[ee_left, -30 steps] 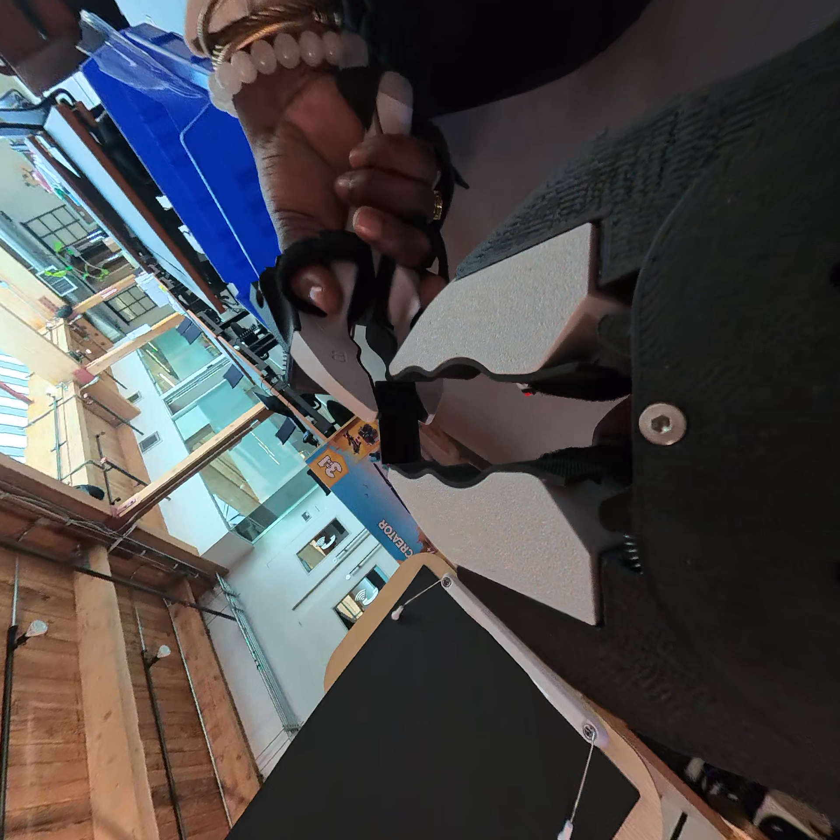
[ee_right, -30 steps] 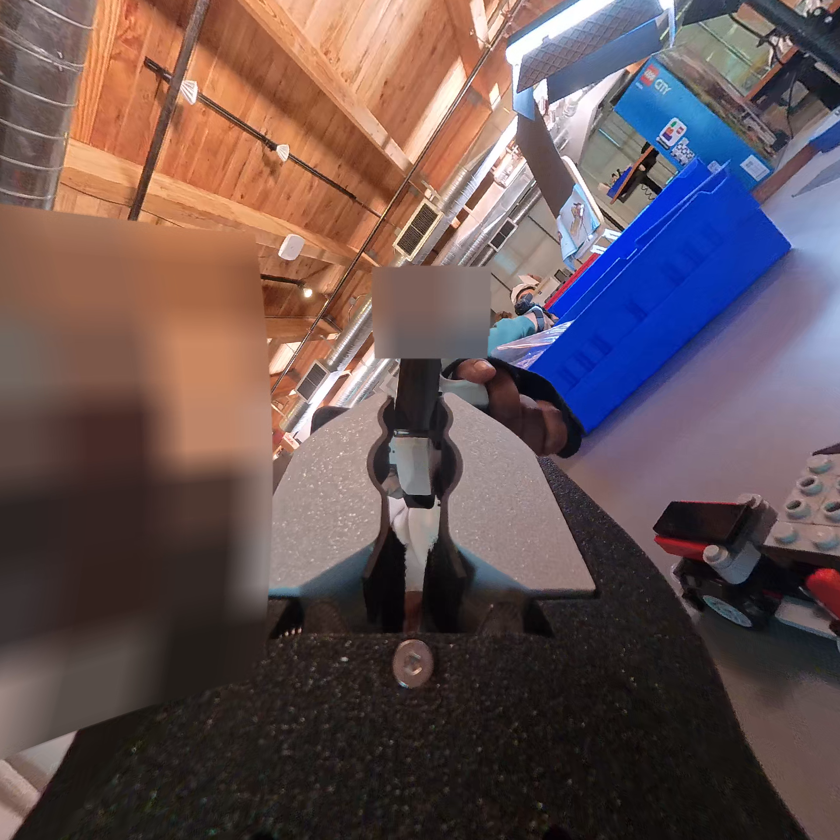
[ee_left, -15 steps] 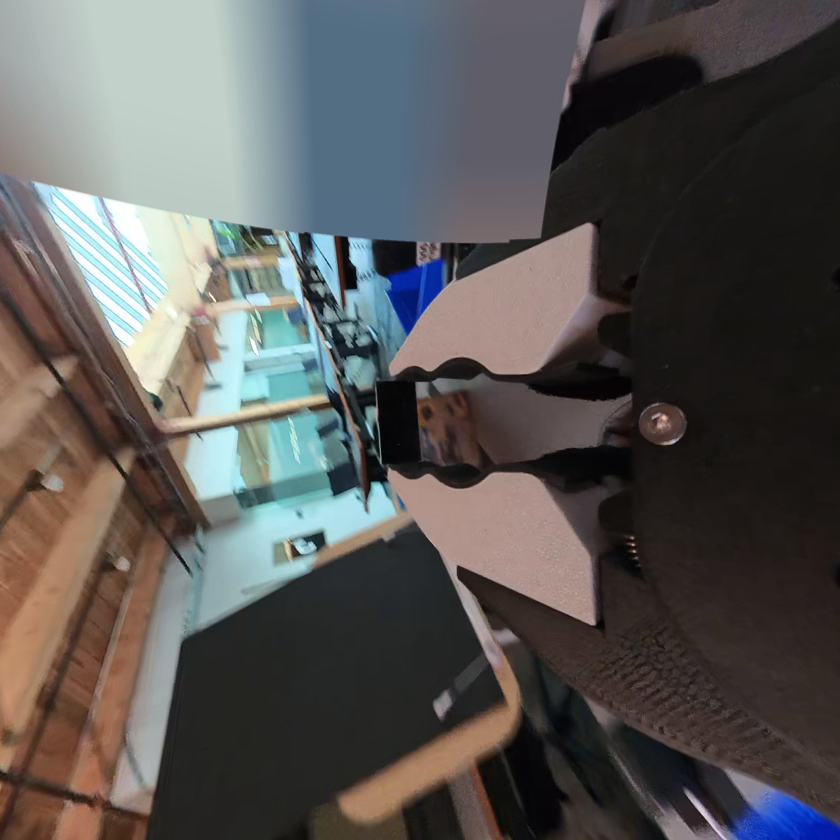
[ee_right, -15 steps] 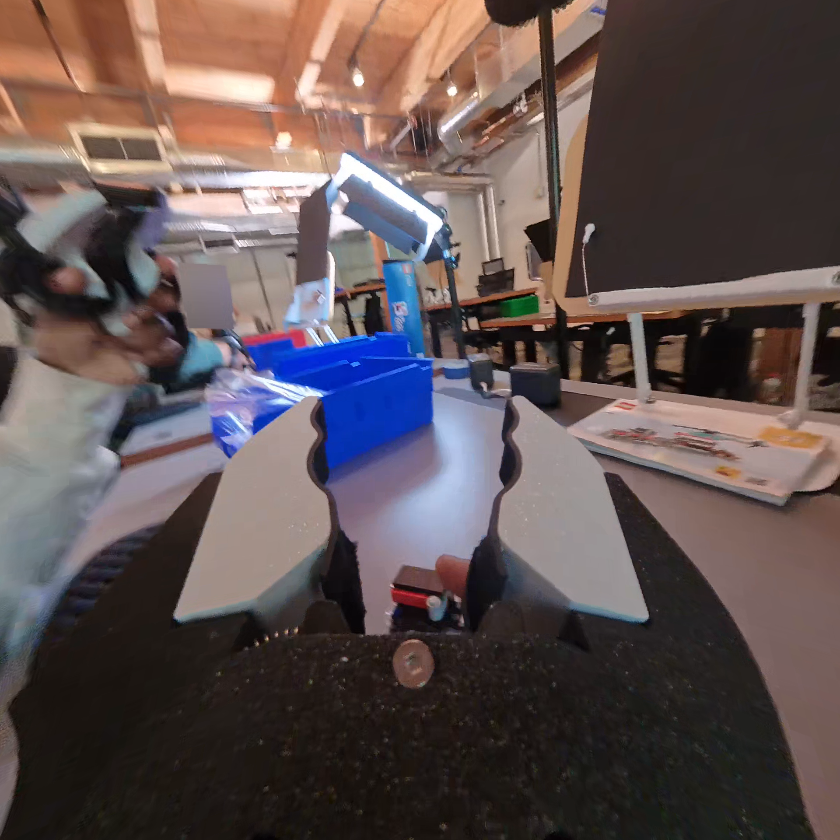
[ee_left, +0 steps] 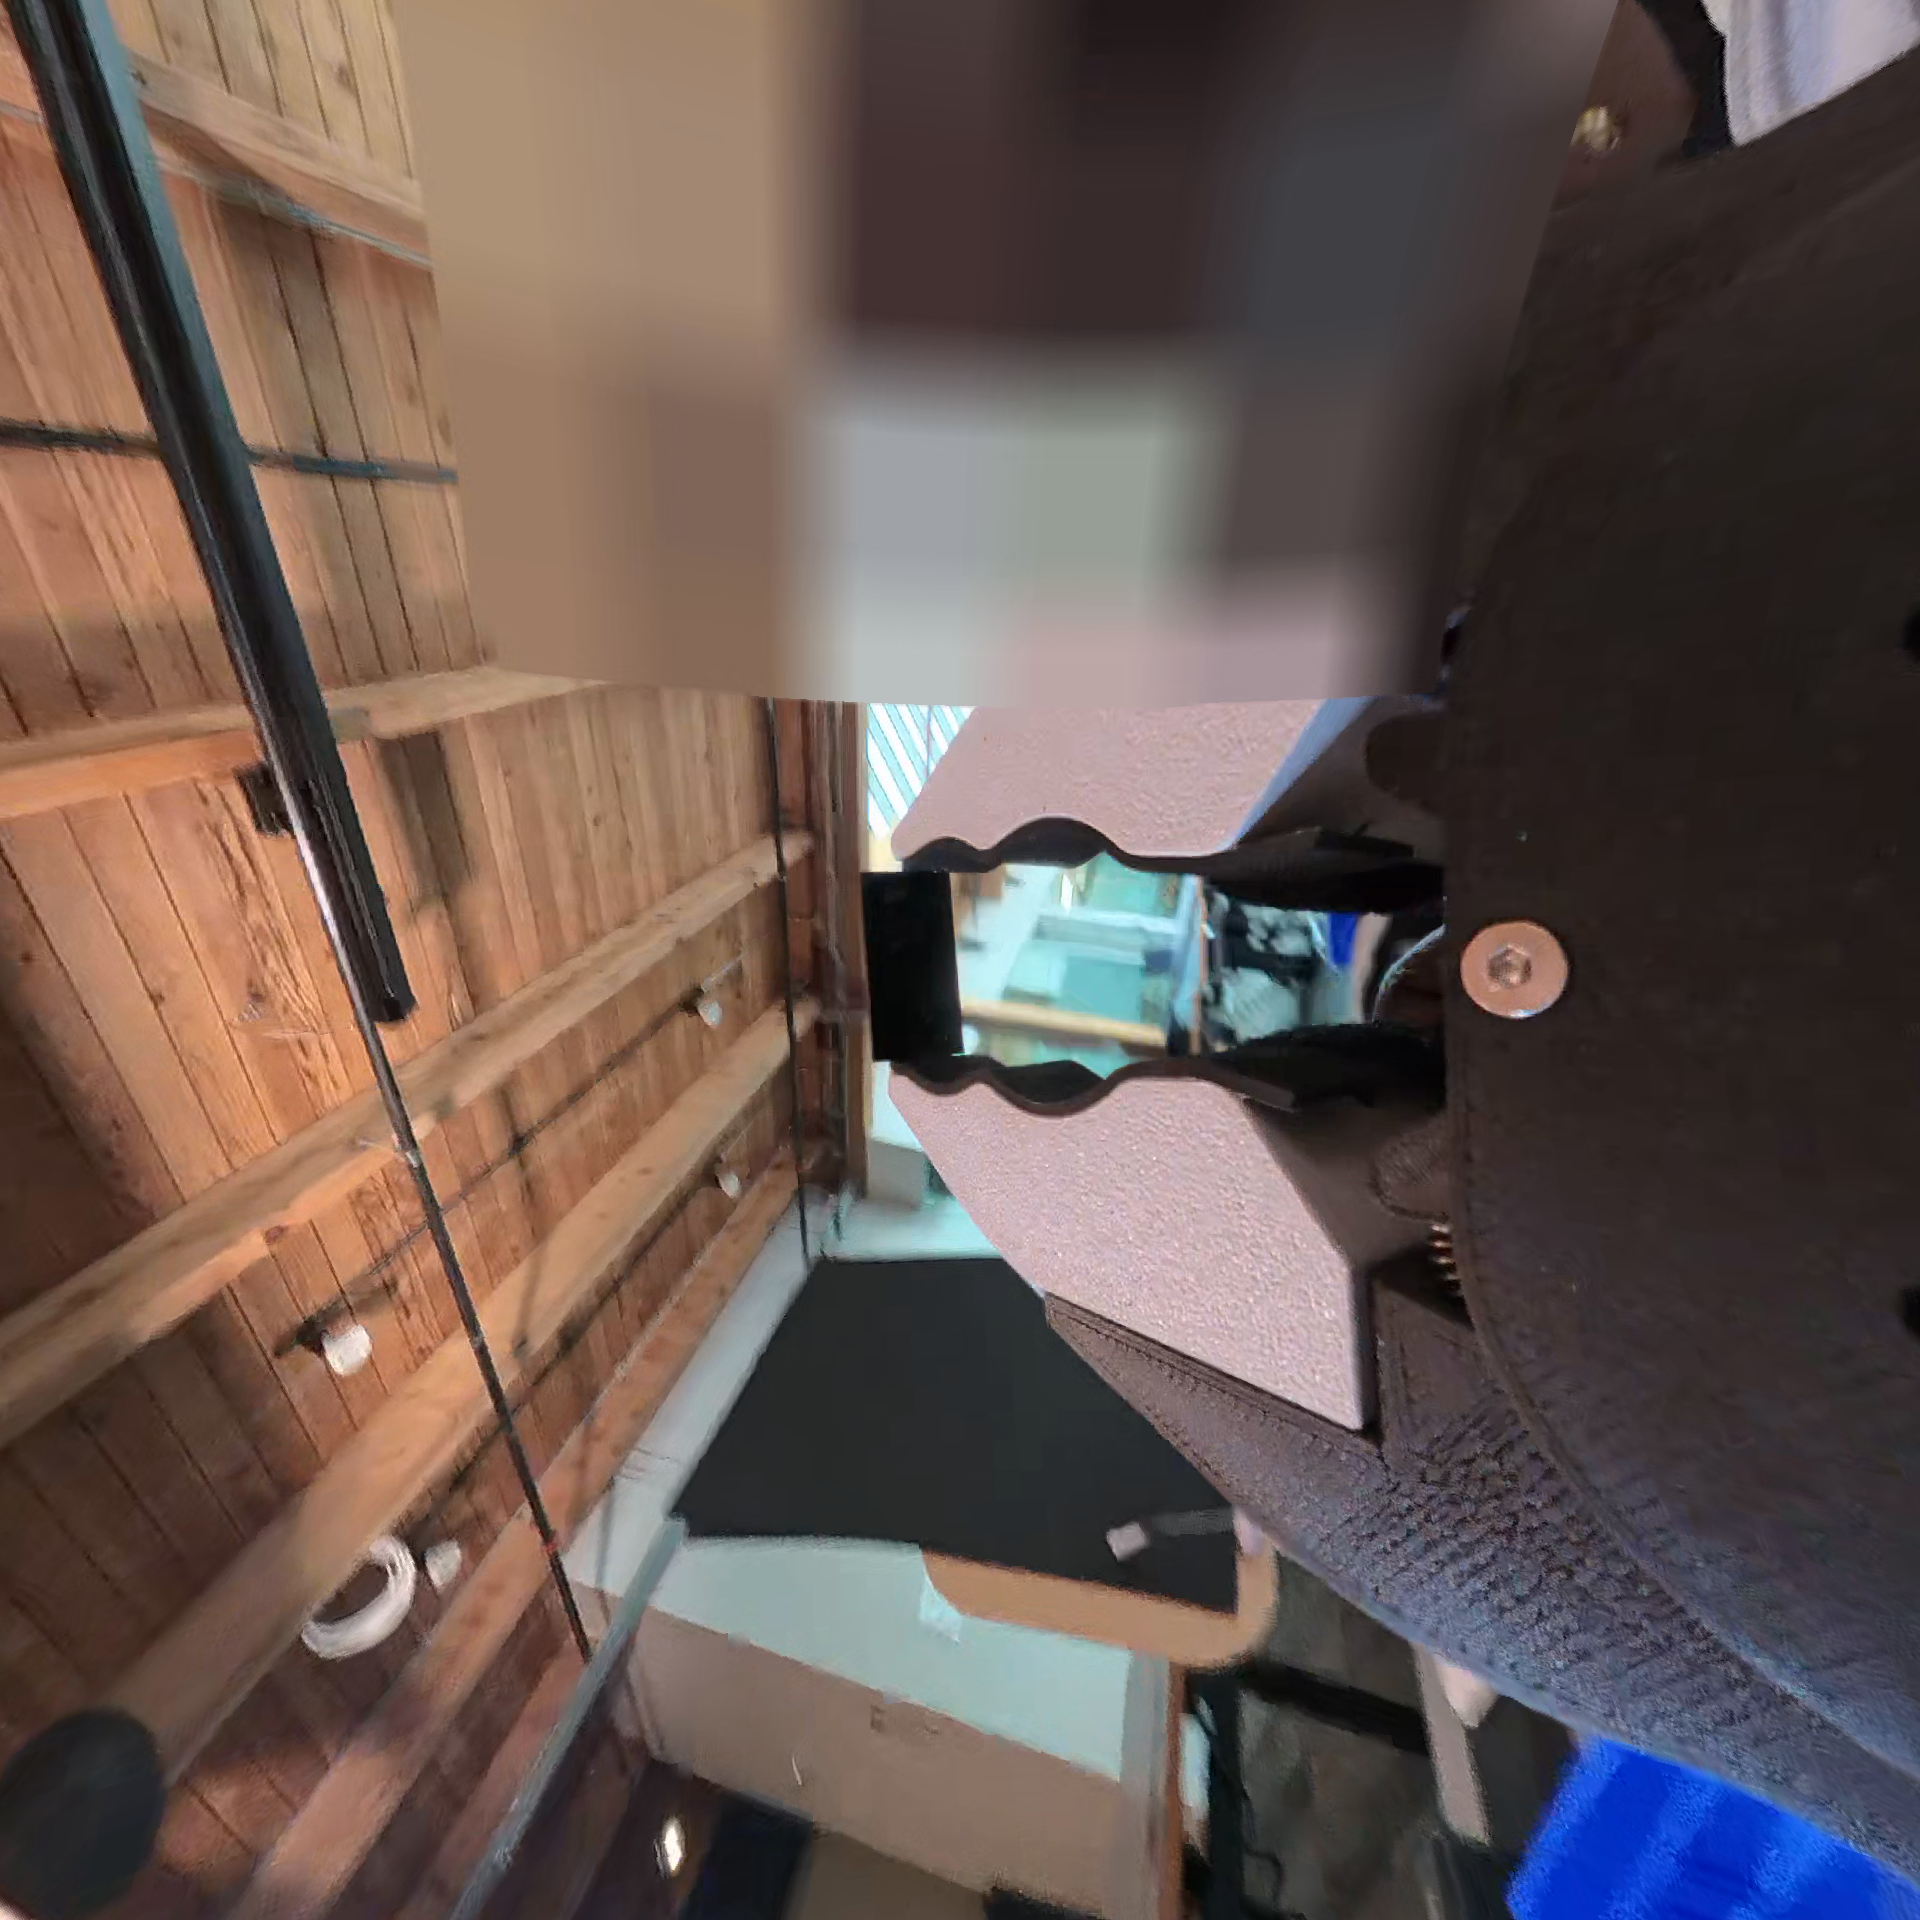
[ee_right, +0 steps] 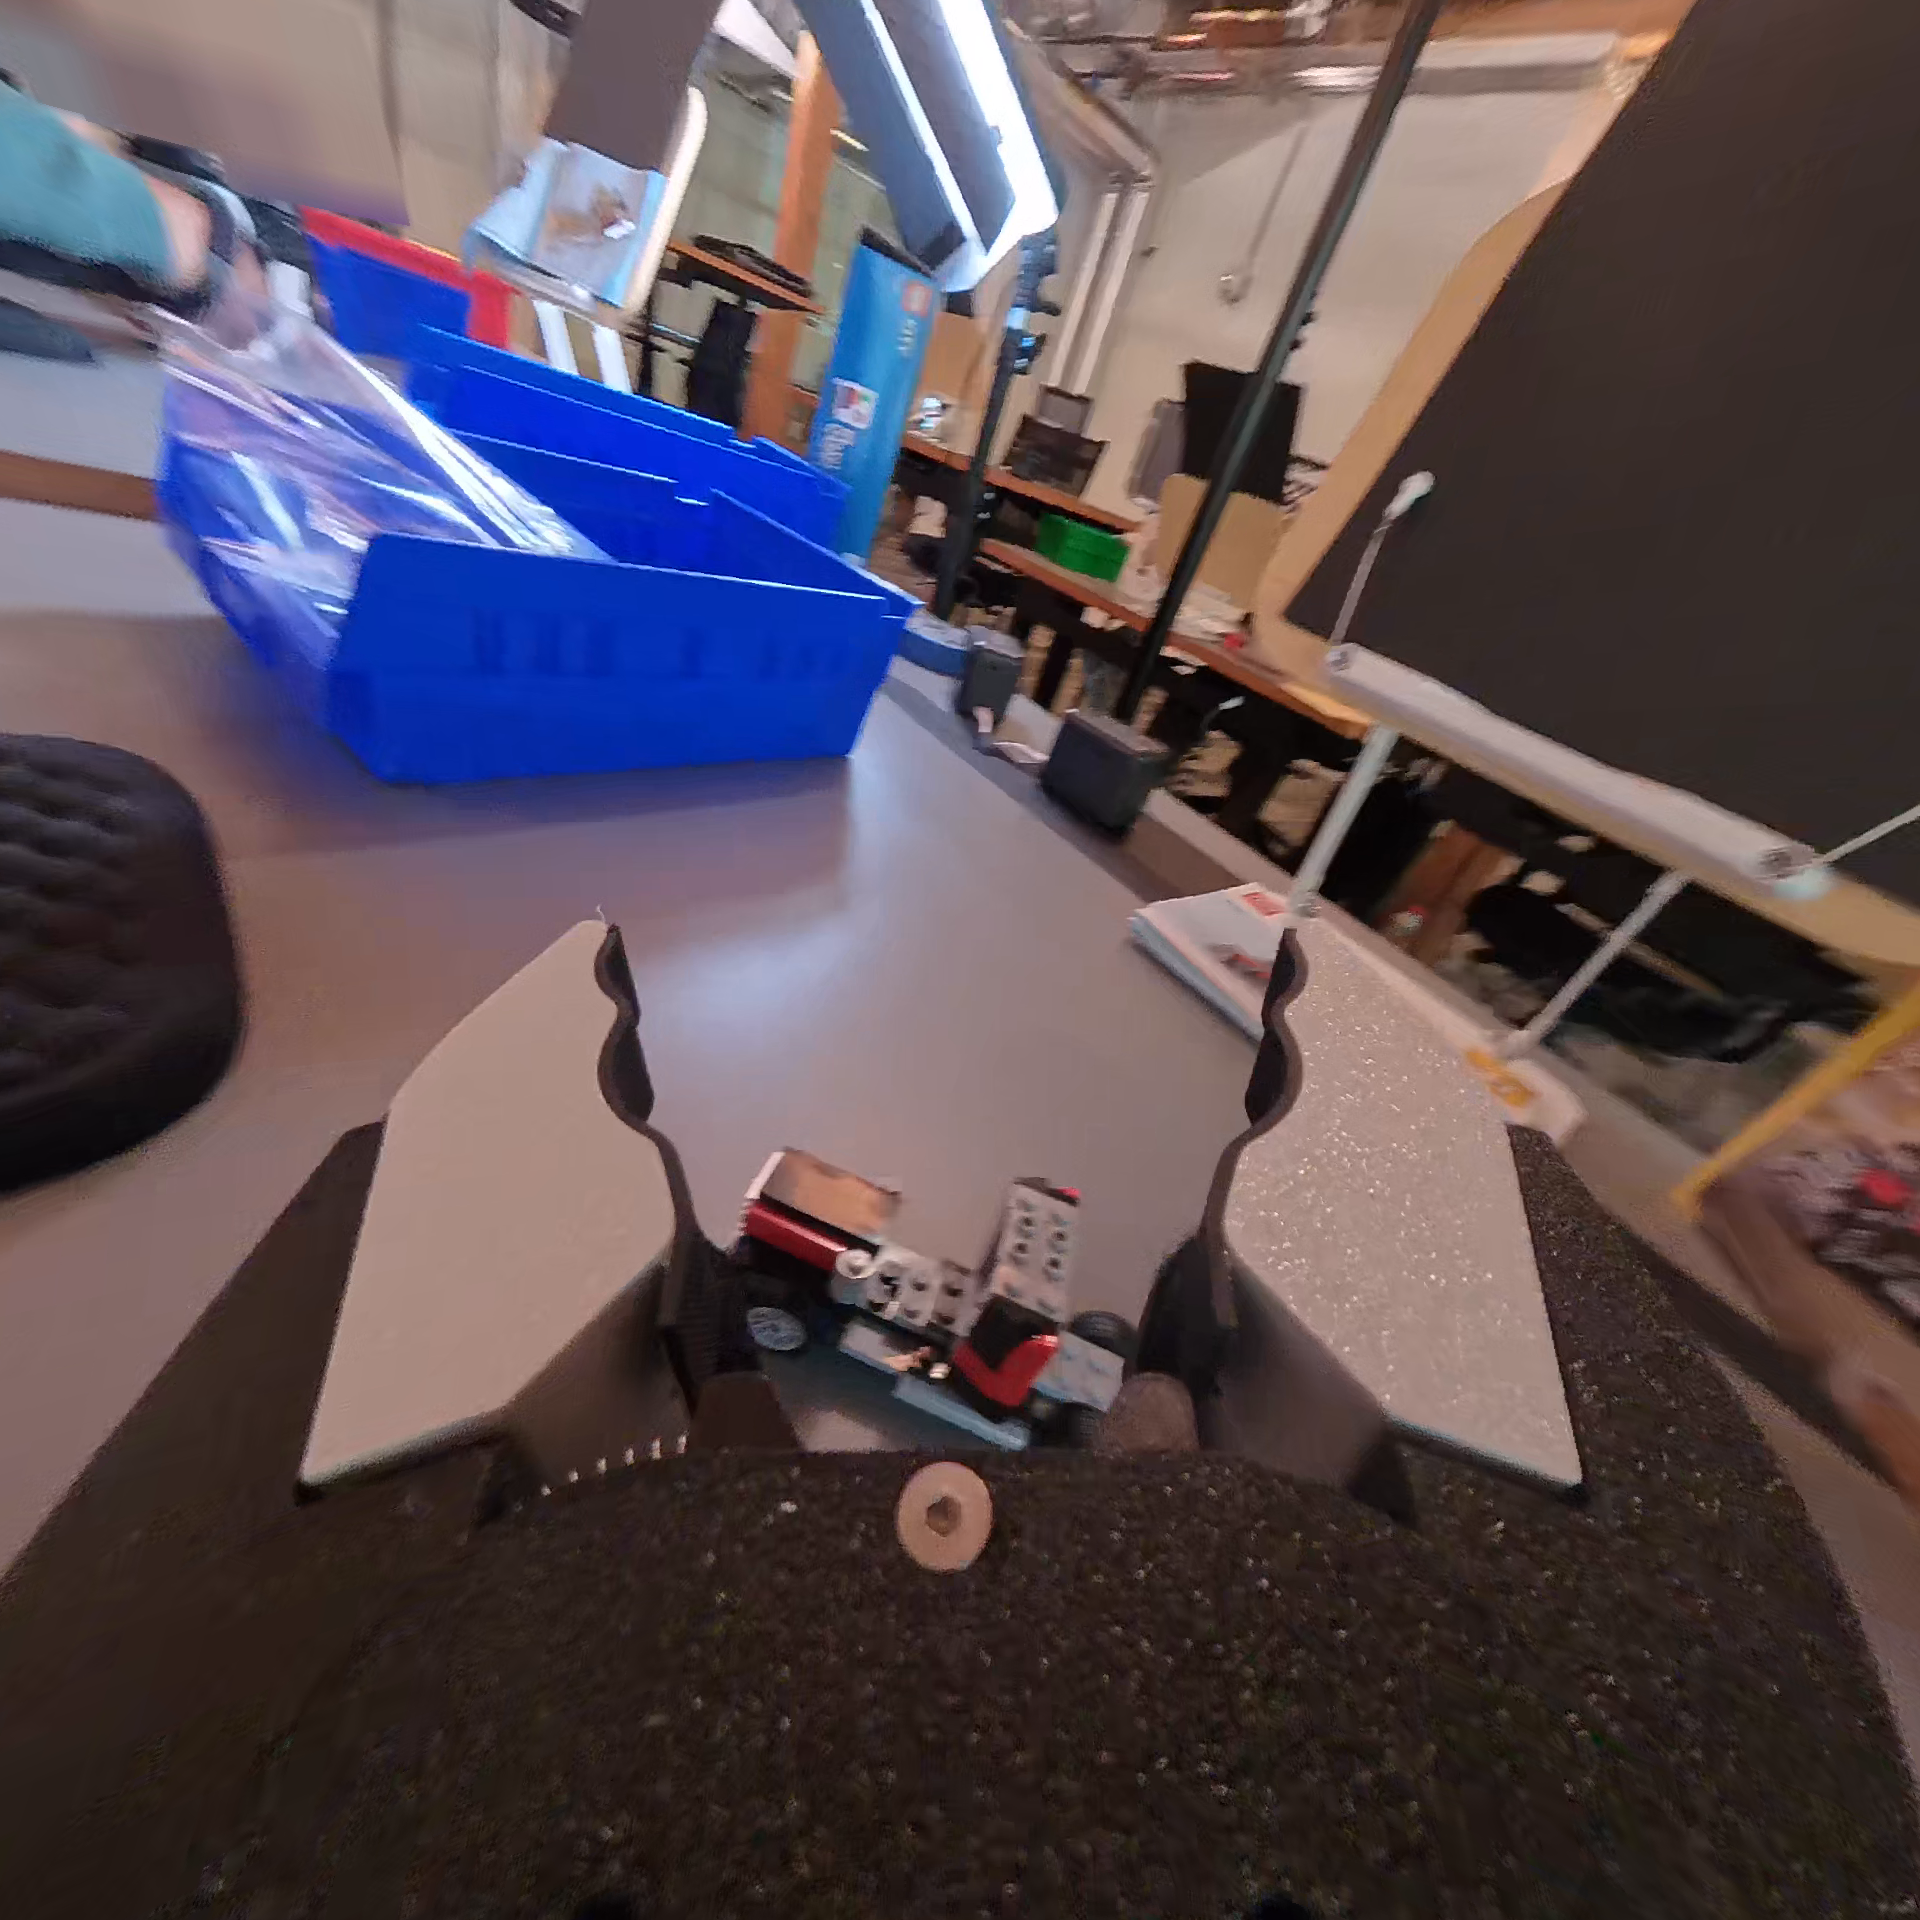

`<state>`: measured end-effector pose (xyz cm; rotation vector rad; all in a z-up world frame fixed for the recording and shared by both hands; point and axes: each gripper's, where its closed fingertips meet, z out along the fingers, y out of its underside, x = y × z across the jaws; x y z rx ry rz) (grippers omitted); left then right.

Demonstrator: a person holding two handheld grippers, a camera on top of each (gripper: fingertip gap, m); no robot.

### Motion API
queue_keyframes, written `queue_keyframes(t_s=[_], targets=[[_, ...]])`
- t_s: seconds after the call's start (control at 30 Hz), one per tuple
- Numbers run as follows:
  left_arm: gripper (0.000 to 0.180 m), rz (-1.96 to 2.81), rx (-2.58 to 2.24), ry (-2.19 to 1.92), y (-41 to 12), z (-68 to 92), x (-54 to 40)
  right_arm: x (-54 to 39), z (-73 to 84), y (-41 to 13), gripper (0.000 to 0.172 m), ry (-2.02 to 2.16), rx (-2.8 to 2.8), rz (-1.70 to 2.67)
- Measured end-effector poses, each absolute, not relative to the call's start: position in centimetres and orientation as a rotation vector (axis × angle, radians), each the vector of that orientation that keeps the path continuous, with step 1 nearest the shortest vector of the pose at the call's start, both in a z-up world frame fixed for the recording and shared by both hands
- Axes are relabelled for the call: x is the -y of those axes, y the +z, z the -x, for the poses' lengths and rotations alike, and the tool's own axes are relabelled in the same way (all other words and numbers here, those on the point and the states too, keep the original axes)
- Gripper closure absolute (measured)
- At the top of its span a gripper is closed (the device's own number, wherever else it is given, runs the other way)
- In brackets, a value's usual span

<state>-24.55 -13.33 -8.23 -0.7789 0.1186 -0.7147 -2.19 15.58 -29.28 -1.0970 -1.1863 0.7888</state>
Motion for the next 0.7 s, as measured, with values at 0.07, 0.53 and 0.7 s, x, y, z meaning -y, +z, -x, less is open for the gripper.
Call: queue_keyframes(t_s=[0.07,0.53,0.7], targets=[[0.147,0.905,-0.068,-0.572,-9.5,25.6,12.2,-16.3,1.6,-28.3,0.055,0.698,1.139,1.058],[0.146,2.259,0.135,0.09,-31.5,33.1,5.7,-17.9,0.2,-27.1,0.046,0.657,1.014,1.063],[0.127,2.283,0.196,0.167,-32.5,34.6,4.5,-18.0,0.3,-27.2,0.046,0.662,1.018,1.071]])
